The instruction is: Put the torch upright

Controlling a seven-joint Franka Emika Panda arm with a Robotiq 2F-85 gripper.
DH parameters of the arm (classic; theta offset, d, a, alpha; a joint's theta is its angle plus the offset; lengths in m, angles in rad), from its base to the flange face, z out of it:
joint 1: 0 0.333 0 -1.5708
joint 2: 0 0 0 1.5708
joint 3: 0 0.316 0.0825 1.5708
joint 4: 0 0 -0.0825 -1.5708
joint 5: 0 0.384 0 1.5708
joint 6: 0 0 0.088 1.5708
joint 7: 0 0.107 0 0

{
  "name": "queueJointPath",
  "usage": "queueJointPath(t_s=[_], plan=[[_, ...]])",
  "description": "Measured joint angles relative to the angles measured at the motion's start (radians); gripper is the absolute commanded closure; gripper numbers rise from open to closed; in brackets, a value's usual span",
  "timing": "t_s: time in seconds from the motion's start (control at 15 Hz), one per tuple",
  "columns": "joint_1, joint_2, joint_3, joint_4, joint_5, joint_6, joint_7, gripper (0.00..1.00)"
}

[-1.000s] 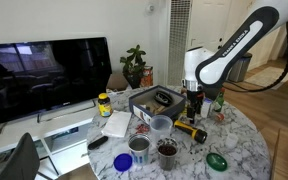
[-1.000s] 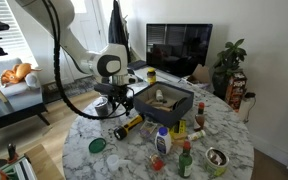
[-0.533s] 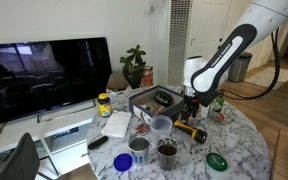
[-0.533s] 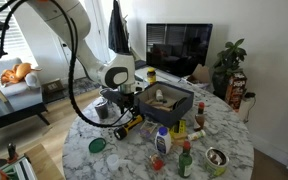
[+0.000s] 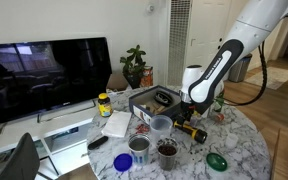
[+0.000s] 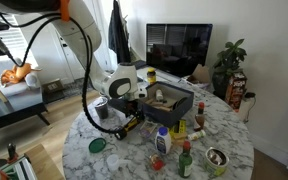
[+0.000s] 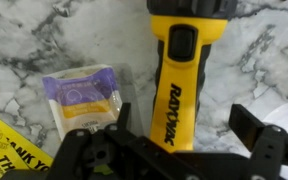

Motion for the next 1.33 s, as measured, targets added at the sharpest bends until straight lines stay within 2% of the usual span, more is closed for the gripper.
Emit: queueJointPath(t_s=[0.07, 0.2, 0.47, 0.53, 0.93, 1.13, 1.33], plan=[[-0.002, 0.014, 0.002, 0.005, 0.0, 0.014, -0.002, 0.13], [-0.006, 0.04, 0.002, 0.019, 0.0, 0.034, -0.004, 0.41], [-0.012, 0.08, 0.004, 0.052, 0.0, 0.041, -0.018, 0.72], [-0.014, 0.085, 0.008, 0.058, 0.0, 0.041, -0.02, 0.76], [-0.05, 0.086, 0.036, 0.059, 0.0, 0.041, -0.047, 0.76], [-0.11, 0.079, 0.088, 0.056, 0.0, 0.041, -0.131, 0.76], [-0.203, 0.055, 0.168, 0.032, 0.022, 0.061, -0.248, 0.76]])
